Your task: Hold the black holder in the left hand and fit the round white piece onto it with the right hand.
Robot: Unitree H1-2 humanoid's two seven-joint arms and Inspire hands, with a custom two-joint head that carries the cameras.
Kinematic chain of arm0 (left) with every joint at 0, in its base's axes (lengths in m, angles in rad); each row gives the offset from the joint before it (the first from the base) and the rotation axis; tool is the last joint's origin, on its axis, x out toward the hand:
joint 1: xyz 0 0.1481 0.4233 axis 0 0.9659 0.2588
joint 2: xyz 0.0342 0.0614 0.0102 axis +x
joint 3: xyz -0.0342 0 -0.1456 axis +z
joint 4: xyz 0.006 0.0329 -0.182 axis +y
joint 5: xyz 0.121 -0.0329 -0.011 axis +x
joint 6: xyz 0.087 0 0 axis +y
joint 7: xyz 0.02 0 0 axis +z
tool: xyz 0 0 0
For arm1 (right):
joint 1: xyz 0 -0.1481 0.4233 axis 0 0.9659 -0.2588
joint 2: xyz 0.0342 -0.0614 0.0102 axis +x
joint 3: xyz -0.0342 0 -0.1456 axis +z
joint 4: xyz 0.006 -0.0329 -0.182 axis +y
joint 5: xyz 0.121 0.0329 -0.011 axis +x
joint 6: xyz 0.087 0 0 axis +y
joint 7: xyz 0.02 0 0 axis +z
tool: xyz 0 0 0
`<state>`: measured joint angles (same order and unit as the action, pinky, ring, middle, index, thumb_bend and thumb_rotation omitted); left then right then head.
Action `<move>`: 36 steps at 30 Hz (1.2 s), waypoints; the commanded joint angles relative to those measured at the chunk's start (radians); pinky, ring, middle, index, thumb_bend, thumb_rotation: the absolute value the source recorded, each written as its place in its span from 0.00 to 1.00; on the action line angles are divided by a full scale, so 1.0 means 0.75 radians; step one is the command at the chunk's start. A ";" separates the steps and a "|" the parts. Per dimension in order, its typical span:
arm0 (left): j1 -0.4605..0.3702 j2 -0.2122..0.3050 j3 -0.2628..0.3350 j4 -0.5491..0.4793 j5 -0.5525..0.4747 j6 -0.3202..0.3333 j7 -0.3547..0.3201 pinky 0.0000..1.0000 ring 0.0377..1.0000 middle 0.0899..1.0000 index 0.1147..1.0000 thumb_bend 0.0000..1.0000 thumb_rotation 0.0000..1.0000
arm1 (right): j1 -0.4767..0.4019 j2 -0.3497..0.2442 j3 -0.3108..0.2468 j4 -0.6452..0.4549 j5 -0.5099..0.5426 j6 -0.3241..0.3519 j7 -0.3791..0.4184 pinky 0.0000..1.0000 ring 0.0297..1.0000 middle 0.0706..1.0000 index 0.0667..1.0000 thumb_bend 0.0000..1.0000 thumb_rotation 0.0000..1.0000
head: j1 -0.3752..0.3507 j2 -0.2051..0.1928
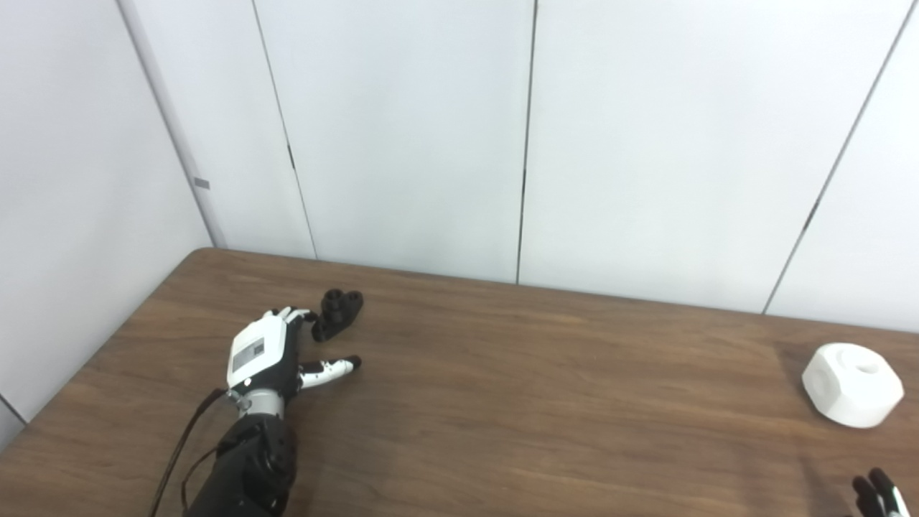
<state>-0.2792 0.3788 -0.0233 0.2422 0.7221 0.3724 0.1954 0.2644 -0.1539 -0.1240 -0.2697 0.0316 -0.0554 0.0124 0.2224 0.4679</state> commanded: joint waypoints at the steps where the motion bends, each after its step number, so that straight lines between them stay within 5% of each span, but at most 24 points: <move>1: -0.081 0.041 0.001 0.014 0.034 0.003 0.060 1.00 1.00 0.93 0.78 0.89 0.46 | 0.002 0.018 0.001 -0.019 -0.016 -0.044 -0.010 1.00 0.99 0.97 0.98 0.50 1.00 | 0.000 0.003; 21: -0.231 0.030 -0.006 0.148 -0.052 0.094 0.046 1.00 0.97 0.92 0.76 0.86 0.49 | 0.010 0.021 0.009 -0.027 -0.030 -0.041 -0.027 1.00 0.99 0.97 0.99 0.50 1.00 | -0.003 0.009; 36: -0.283 0.029 -0.037 0.221 -0.104 0.083 0.062 0.97 0.94 0.86 0.67 0.86 0.41 | 0.024 0.032 0.012 -0.055 -0.065 -0.028 -0.048 1.00 0.99 0.96 0.98 0.51 1.00 | -0.018 0.023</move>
<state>-0.4376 0.3794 -0.0558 0.4142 0.6414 0.4455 0.2249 0.2764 -0.1492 -0.1102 -0.2771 -0.0148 -0.0644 -0.0129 0.2071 0.4832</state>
